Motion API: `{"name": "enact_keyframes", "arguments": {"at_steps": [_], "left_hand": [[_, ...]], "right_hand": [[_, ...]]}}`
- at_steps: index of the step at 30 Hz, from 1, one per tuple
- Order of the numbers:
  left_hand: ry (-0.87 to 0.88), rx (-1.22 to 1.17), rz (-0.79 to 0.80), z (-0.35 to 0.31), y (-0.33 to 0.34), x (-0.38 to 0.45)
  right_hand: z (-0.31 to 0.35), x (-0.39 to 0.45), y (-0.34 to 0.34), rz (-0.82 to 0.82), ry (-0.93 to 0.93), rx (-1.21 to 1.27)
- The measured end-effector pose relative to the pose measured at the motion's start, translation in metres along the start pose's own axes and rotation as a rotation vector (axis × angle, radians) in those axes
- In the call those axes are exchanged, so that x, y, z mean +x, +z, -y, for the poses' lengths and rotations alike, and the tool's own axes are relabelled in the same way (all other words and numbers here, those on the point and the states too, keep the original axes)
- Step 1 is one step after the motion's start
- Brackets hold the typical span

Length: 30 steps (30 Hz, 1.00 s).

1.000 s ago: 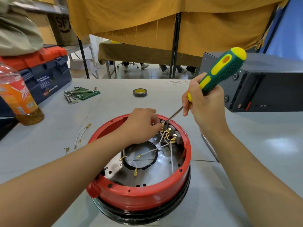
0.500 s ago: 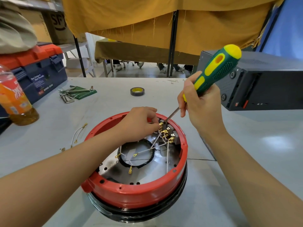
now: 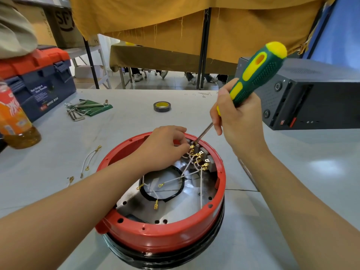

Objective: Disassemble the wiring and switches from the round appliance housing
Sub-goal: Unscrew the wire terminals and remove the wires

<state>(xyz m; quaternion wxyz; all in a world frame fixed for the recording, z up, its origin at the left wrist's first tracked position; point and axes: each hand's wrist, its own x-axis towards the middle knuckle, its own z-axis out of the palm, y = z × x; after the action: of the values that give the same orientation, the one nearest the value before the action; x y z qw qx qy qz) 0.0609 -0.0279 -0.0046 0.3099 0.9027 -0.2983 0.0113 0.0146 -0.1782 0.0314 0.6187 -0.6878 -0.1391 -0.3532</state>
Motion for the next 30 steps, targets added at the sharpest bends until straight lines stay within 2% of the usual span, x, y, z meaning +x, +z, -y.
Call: {"name": "enact_keyframes", "arguments": {"at_steps": [8, 19, 24, 30], "left_hand": [[-0.007, -0.027, 0.010, 0.000, -0.001, -0.001], [-0.023, -0.018, 0.025, -0.002, -0.001, 0.000], [-0.022, -0.017, 0.023, -0.002, 0.000, 0.000], [-0.030, -0.013, 0.024, -0.001, -0.001, 0.000]], "right_hand": [[-0.018, 0.013, -0.008, -0.176, 0.223, 0.175], [-0.039, 0.020, -0.016, -0.390, 0.462, 0.242], [-0.040, 0.019, -0.015, -0.425, 0.455, 0.262], [-0.034, 0.014, -0.016, -0.368, 0.332, 0.237]]}}
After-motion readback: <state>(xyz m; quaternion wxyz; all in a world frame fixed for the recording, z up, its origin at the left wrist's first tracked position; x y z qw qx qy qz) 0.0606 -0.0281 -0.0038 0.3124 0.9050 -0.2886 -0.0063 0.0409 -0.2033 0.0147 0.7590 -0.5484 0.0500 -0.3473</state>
